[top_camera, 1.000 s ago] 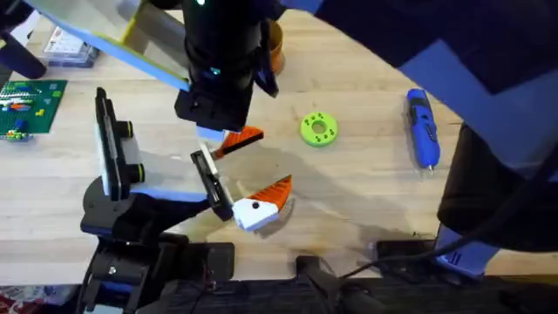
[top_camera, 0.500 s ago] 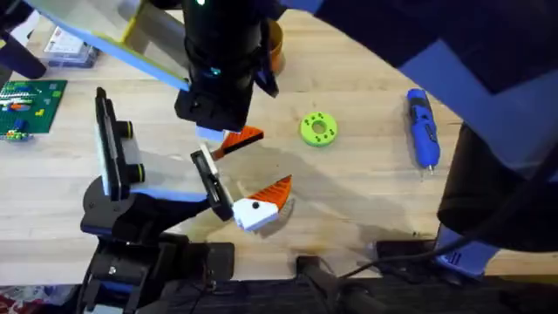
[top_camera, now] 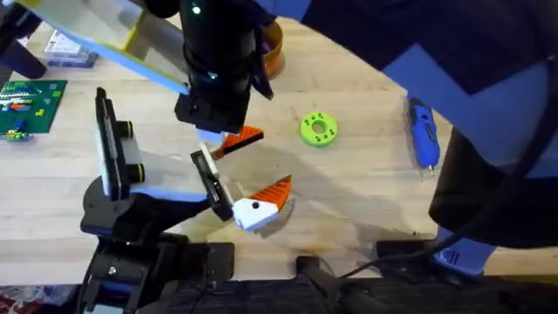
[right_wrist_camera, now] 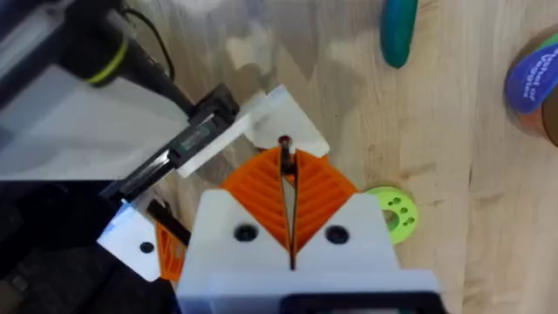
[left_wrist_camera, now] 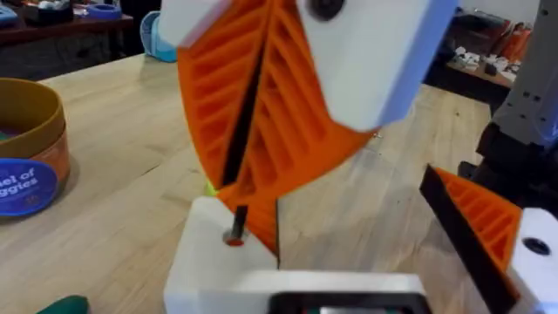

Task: Pick up the gripper from the table and insert it into the empty holder that is missing its gripper. Then pick up a screw, insert it into the mounting hole, and use the screwdriver to tighten it. Finally, clean up the table by picking up the vegetable and placing it into the bucket.

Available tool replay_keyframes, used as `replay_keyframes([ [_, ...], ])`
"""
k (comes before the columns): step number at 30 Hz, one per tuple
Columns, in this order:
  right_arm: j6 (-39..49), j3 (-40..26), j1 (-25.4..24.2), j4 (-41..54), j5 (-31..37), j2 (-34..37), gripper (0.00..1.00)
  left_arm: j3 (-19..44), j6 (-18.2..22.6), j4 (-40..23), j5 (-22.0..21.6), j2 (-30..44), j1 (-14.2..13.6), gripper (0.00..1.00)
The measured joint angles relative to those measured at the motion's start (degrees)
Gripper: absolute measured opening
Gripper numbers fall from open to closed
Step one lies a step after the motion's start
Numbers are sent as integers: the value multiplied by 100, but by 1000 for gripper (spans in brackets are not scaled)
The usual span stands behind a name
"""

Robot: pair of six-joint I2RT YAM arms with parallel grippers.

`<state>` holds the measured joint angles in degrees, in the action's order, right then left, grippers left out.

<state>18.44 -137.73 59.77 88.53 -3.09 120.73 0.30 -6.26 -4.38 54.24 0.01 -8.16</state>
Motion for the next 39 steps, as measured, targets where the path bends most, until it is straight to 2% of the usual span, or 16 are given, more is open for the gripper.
replay_keyframes([
  [28,0,0,0,25,-2,44,3,0,0,0,0,0,0,990],
  [39,0,0,13,105,-4,280,3,0,-41,-9,2,0,-7,990],
])
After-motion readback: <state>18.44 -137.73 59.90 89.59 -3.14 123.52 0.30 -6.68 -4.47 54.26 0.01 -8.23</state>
